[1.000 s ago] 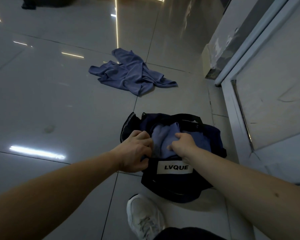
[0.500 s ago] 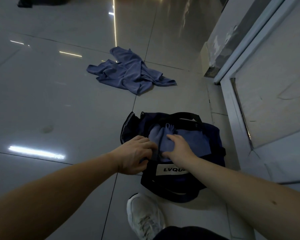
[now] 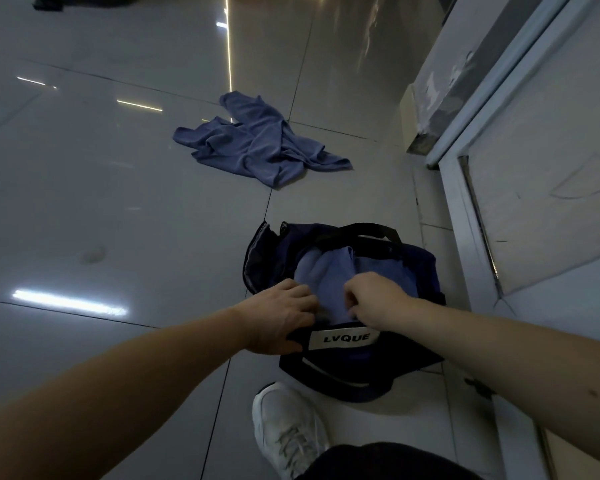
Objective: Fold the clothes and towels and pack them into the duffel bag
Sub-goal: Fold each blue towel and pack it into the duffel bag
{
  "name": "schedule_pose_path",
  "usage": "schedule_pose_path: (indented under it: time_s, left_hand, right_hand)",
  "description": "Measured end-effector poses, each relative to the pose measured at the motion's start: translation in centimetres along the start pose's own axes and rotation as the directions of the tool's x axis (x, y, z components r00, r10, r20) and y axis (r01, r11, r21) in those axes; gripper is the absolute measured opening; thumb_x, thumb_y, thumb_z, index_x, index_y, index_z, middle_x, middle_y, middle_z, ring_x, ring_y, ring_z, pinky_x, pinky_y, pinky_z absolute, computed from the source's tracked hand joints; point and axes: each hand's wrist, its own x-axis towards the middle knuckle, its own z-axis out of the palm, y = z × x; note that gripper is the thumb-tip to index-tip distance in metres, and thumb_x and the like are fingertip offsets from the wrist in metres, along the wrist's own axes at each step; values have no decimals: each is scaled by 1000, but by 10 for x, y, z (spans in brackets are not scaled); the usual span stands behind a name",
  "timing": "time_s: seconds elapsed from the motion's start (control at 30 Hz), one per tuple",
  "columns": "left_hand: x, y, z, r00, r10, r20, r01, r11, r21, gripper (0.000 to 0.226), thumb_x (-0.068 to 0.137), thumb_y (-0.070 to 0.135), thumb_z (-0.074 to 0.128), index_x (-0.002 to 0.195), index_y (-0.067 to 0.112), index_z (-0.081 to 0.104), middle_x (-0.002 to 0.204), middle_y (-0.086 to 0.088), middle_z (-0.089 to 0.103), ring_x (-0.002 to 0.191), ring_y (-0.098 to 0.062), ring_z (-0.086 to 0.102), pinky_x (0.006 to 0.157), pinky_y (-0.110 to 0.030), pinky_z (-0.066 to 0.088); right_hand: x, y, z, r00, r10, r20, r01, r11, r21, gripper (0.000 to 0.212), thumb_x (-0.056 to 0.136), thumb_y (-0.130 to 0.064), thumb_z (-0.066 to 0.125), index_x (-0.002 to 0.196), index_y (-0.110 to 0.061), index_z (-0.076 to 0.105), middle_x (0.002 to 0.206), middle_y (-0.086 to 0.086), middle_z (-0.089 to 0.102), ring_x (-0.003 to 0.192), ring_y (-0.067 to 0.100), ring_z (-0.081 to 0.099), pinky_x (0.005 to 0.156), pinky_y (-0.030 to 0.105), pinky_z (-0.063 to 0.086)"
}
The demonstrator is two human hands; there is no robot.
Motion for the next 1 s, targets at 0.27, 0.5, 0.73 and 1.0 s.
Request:
schedule_pose_path:
  time_s: [0.27, 0.5, 0.73, 1.0]
  left_hand:
    - [20, 20, -6, 979, -140, 149, 170, 963, -210, 23, 100, 38, 44, 101, 18, 55, 100, -3, 64, 92, -25, 57, 84, -41, 46]
    - [15, 26, -14, 950, -129, 284, 197, 955, -223, 23, 104, 40, 35, 90, 21, 35, 86, -8, 61, 74, -29, 56, 75, -48, 49]
    - [5, 7, -5, 999, -6, 38, 10, 991, -133, 26, 88, 42, 61, 96, 17, 61, 96, -1, 62, 90, -22, 57, 85, -35, 47]
    - [-5, -24, -10, 996, -44, 77, 41, 998, 39, 33, 84, 47, 56, 104, 23, 67, 121, 1, 58, 114, -23, 50, 105, -40, 41]
  right_hand:
    - [11, 6, -12, 990, -82, 118, 93, 992, -89, 11, 83, -26, 77, 85, -17, 70, 85, 0, 68, 83, 21, 64, 76, 40, 57]
    - [18, 0, 16, 972, -78, 220, 117, 979, -167, 12, 93, -23, 65, 97, -15, 73, 87, 2, 65, 83, 27, 61, 72, 37, 54]
    - [9, 0, -5, 956, -157, 249, 220, 943, -250, 12, 95, -18, 59, 100, -19, 70, 90, 1, 60, 92, 27, 62, 72, 36, 51]
    - [32, -10, -3, 957, -283, 71, 291, 937, -194, 79, 95, -29, 66, 159, -29, 20, 168, 3, -4, 153, 26, 3, 118, 42, 30]
